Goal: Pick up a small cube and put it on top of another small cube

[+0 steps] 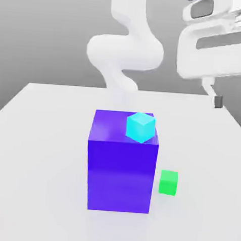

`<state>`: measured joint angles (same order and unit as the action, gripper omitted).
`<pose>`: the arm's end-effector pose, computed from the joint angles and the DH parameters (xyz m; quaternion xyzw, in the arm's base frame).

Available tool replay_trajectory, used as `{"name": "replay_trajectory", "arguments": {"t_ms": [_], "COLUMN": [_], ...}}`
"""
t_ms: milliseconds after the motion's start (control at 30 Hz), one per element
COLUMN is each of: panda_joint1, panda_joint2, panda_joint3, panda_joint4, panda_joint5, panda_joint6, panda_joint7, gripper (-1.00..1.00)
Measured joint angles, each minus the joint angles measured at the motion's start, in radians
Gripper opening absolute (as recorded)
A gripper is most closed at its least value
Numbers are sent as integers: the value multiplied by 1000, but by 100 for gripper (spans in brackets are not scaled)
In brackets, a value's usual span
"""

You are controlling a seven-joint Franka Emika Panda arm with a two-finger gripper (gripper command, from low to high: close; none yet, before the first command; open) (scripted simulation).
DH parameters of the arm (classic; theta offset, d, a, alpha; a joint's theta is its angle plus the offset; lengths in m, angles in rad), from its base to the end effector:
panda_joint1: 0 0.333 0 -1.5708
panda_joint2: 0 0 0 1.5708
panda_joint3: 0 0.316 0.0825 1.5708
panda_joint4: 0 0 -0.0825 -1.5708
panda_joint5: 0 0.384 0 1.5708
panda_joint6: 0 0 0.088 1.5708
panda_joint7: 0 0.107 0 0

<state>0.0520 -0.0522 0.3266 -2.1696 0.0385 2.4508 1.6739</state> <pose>0.5154 0.2069 0.4499 -0.7796 0.6042 -0.0799 0.1441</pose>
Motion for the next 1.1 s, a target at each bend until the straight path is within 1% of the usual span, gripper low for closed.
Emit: {"name": "replay_trajectory", "arguments": {"t_ms": [167,333,433,500,600,633,833,933,1000,1100], "panda_joint1": [82,195,280,325,361,367,369,354,336,282], "panda_joint2": [192,380,490,562,670,689,698,631,563,463], "panda_joint3": [15,-16,-51,-78,-116,-122,-126,-104,-82,-28], "panda_joint4": [31,65,85,100,126,131,133,116,94,-3], "panda_joint5": [-103,-198,-237,-258,-291,-297,-300,-278,-249,-150], "panda_joint6": [37,68,86,114,187,201,210,159,115,119], "panda_joint7": [288,570,727,796,835,840,843,828,811,776], "gripper": [0,0,0,0,0,-100,-100,-100,-100,-100]}}
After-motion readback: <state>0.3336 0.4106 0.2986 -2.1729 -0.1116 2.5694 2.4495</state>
